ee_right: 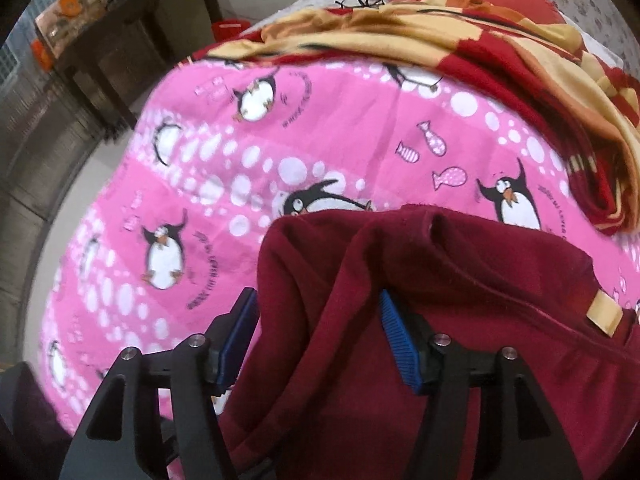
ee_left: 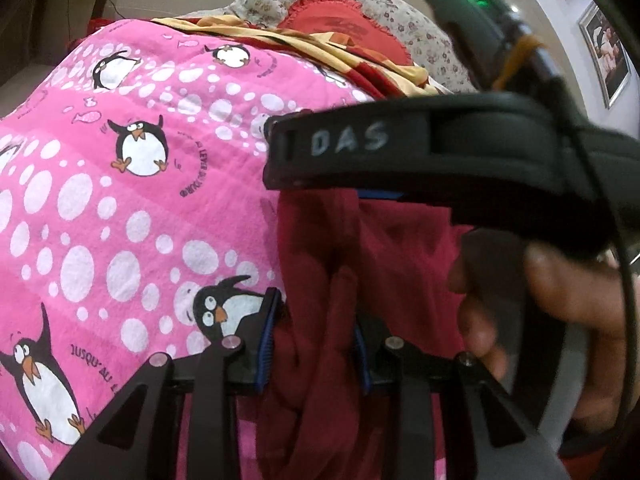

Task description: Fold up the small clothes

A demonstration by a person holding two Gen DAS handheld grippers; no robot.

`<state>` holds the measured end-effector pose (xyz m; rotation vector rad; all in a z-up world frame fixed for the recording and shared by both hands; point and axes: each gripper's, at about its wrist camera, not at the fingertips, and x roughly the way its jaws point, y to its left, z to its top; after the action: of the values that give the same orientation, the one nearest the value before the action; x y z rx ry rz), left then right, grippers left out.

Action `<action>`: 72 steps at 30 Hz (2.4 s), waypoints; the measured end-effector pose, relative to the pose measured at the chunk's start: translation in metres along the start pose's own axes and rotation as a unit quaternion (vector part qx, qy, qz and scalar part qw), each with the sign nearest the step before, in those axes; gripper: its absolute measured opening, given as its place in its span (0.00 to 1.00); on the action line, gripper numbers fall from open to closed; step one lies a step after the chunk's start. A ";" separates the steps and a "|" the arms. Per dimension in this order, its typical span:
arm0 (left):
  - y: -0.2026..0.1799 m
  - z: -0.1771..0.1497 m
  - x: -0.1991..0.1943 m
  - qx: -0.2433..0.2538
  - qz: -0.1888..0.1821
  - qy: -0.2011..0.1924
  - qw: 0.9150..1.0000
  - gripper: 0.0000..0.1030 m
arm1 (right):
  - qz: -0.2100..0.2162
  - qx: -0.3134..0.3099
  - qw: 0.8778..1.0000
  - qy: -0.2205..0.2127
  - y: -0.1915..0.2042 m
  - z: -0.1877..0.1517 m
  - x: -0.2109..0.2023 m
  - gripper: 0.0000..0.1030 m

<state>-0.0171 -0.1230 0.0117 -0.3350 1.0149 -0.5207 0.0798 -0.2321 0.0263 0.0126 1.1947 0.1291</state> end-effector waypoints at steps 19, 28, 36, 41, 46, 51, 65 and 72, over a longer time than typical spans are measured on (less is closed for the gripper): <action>0.001 -0.010 -0.010 0.008 0.004 0.012 1.000 0.53 | 0.106 0.040 0.991 -0.071 -0.042 -0.027 -0.052 0.44; -0.032 -0.008 -0.027 0.036 0.001 0.011 0.999 0.29 | 0.116 0.057 0.987 -0.093 -0.060 -0.036 -0.081 0.43; -0.071 -0.003 -0.036 0.066 -0.008 0.007 0.998 0.26 | 0.118 0.071 0.984 -0.117 -0.081 -0.047 -0.113 0.43; -0.102 -0.008 -0.042 0.092 -0.015 0.008 0.996 0.25 | 0.121 0.087 0.980 -0.133 -0.101 -0.060 -0.133 0.43; -0.133 -0.011 -0.041 0.113 -0.025 0.011 0.993 0.24 | 0.121 0.107 0.975 -0.152 -0.125 -0.076 -0.155 0.43; -0.160 -0.018 -0.039 0.130 -0.030 0.014 0.991 0.24 | 0.120 0.132 0.970 -0.168 -0.147 -0.094 -0.172 0.43; -0.220 -0.041 -0.023 0.164 -0.053 0.034 0.984 0.24 | 0.108 0.177 0.960 -0.190 -0.205 -0.138 -0.198 0.43; -0.245 -0.053 -0.007 0.176 -0.061 0.054 0.981 0.24 | 0.098 0.198 0.957 -0.191 -0.236 -0.161 -0.202 0.43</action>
<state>-0.1288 -0.3240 0.1117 -0.0538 0.9887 -0.8238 -0.1208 -0.4973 0.1356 0.4890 0.8140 0.0556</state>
